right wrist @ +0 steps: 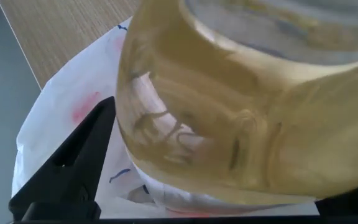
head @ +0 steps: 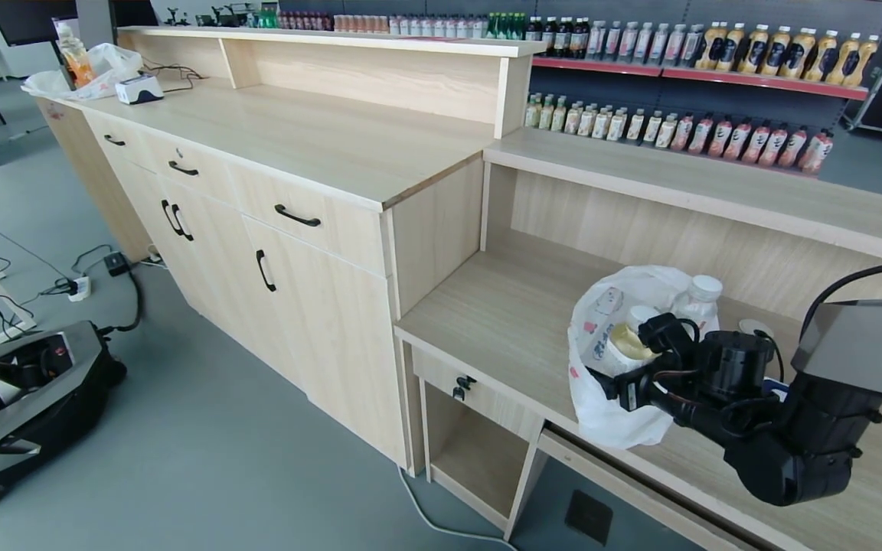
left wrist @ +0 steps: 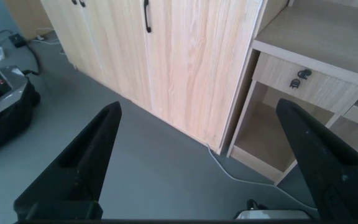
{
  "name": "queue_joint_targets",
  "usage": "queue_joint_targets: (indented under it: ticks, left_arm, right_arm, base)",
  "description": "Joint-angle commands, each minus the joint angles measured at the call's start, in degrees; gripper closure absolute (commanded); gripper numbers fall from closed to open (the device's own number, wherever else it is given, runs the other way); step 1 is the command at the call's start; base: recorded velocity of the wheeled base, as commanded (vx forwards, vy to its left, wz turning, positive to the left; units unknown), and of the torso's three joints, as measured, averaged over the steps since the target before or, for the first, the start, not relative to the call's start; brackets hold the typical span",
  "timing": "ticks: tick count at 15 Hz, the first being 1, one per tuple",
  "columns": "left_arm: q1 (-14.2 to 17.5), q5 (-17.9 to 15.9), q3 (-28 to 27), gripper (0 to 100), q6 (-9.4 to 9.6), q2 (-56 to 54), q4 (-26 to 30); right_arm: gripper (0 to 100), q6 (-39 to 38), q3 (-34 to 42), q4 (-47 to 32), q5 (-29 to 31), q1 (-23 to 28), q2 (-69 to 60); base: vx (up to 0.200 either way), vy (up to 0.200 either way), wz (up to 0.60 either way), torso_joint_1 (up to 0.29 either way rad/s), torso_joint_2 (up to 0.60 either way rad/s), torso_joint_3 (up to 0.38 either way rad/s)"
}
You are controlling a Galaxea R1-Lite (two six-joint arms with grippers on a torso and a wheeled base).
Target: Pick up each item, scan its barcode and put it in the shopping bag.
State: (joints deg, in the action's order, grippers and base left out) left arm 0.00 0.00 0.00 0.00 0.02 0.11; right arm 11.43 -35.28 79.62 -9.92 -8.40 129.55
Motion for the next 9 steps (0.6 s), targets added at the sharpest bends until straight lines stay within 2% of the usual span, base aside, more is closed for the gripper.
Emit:
queue_joint_targets:
  ticks: [1,5,8,9]
  left_arm:
    - [0.0,0.0,0.0,0,0.00,0.0,0.0]
    - [0.0,0.0,0.0,0,0.00,0.0,0.0]
    - [0.0,0.0,0.0,0,0.00,0.0,0.1]
    - [0.0,0.0,0.0,0,0.00,0.0,0.0]
  right_arm:
    - [0,-0.3,-0.8,-0.4,0.0,0.0,-2.3]
    - [0,0.3,-3.6,-10.0,0.0,0.3,-14.9]
    - [0,5.2,-1.3,-18.4,0.4,2.4,-26.7]
    - [0,10.2,1.0,-22.1,0.3,4.7,-31.1]
  base:
    - [0.000,0.000,0.00,0.000,0.00,0.000]
    - [0.000,0.000,0.00,0.000,0.00,0.000]
    - [0.000,0.000,0.00,0.000,0.00,0.000]
    - [0.000,0.000,0.00,0.000,0.00,0.000]
